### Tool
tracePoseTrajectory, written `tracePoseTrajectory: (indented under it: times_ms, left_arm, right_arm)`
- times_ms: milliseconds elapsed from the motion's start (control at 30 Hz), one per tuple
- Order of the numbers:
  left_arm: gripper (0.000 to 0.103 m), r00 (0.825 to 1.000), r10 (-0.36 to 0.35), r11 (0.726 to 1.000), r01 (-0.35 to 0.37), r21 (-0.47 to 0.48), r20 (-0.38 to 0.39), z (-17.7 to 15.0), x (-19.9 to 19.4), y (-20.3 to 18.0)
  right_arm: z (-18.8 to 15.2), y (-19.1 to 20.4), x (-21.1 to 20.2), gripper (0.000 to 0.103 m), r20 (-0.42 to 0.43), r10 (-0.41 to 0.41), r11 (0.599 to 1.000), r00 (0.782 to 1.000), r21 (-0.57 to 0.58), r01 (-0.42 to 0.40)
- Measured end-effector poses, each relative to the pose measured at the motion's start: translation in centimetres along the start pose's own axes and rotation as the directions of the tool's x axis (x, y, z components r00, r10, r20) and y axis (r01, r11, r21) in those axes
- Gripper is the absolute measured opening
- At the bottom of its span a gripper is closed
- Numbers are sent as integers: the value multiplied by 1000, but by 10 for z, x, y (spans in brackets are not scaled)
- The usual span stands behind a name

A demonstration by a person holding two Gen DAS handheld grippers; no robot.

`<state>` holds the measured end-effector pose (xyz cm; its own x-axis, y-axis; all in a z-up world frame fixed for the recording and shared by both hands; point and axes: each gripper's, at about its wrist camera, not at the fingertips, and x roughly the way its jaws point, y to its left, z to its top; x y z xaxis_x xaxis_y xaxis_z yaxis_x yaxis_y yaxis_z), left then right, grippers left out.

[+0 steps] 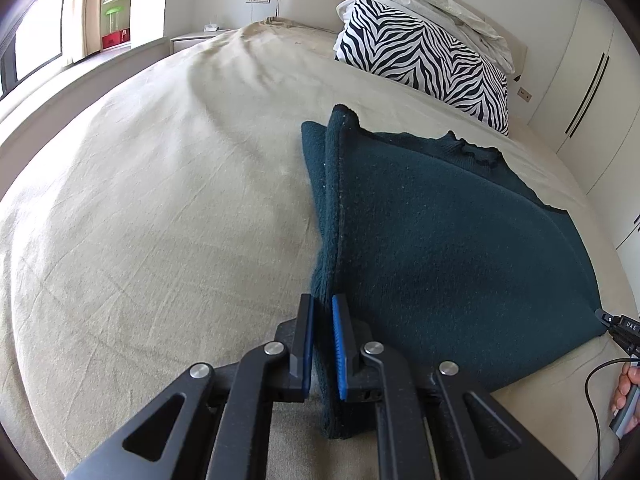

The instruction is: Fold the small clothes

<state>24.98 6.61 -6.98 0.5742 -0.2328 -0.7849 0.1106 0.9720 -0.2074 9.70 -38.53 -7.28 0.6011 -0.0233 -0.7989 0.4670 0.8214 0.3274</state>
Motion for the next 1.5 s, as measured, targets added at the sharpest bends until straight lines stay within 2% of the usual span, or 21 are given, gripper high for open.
tracePoseTrajectory:
  times_ms: [133,233,267,367,433,467,533,667,700,800,867,933,1000,1067,1133,1200,1233,1333,1367,1433,1500]
  left_arm:
    - [18,1000,-15,1000,15,-27,-2,4,-4,6]
    - [26,994,84,996,-84,-7,73,11,-27,3]
    - [26,987,108,994,-110,5,118,15,-38,1]
    - [33,979,83,996,-89,24,187,38,-54,-9]
    - [56,984,20,998,-31,61,178,55,-46,-24]
    - [59,987,-10,994,-8,107,161,61,-36,-36]
    - [61,988,-64,982,36,187,143,69,-10,-58]
    - [61,993,-83,987,69,145,87,94,37,-84]
    - [61,995,-66,990,56,128,73,99,49,-88]
    - [61,1000,-15,990,12,137,16,98,84,-94]
    - [62,999,-27,988,23,153,23,88,95,-88]
    - [62,997,-70,989,64,136,40,84,95,-80]
    - [62,996,-75,989,70,127,38,85,96,-79]
    - [63,997,-60,989,52,140,50,81,95,-82]
    - [63,997,-56,988,47,144,56,81,96,-83]
    - [63,997,-55,989,46,141,56,80,96,-82]
    - [63,997,-51,989,43,140,55,80,95,-83]
    - [62,999,-16,991,10,136,41,78,83,-88]
    - [62,999,1,991,-5,135,34,75,74,-91]
    - [62,1000,-21,990,18,141,22,65,51,-100]
    - [62,998,-47,982,38,183,45,49,25,-112]
  right_arm:
    - [5,-2,-9,8,12,-5,1000,1000,22,4]
    - [9,3,-36,39,105,-95,994,990,66,88]
    - [12,5,-46,52,147,-77,995,986,79,66]
    - [29,33,-55,53,184,52,999,981,5,-54]
    - [43,63,-39,53,127,171,985,977,-51,-165]
    - [51,81,-27,53,83,245,969,966,-64,-240]
    - [59,119,1,53,8,390,918,921,-76,-389]
    - [61,196,74,51,-142,535,836,833,-58,-546]
    - [61,209,92,51,-168,543,830,823,-41,-556]
    - [62,225,137,51,-192,540,839,819,45,-543]
    - [68,212,149,44,-164,536,844,828,91,-528]
    - [80,184,153,32,-122,561,825,819,164,-541]
    - [91,146,149,29,-44,578,800,815,224,-556]
    - [100,101,137,27,36,520,814,854,281,-508]
    - [105,52,126,25,117,493,786,862,365,-499]
    - [108,16,105,21,177,389,809,904,405,-427]
    - [107,0,93,22,185,305,831,934,426,-356]
    - [97,-35,62,25,190,217,821,957,496,-285]
    - [93,-34,52,29,204,241,822,949,477,-311]
    - [80,-19,31,29,227,347,820,910,397,-412]
    - [60,23,24,29,161,485,801,860,314,-510]
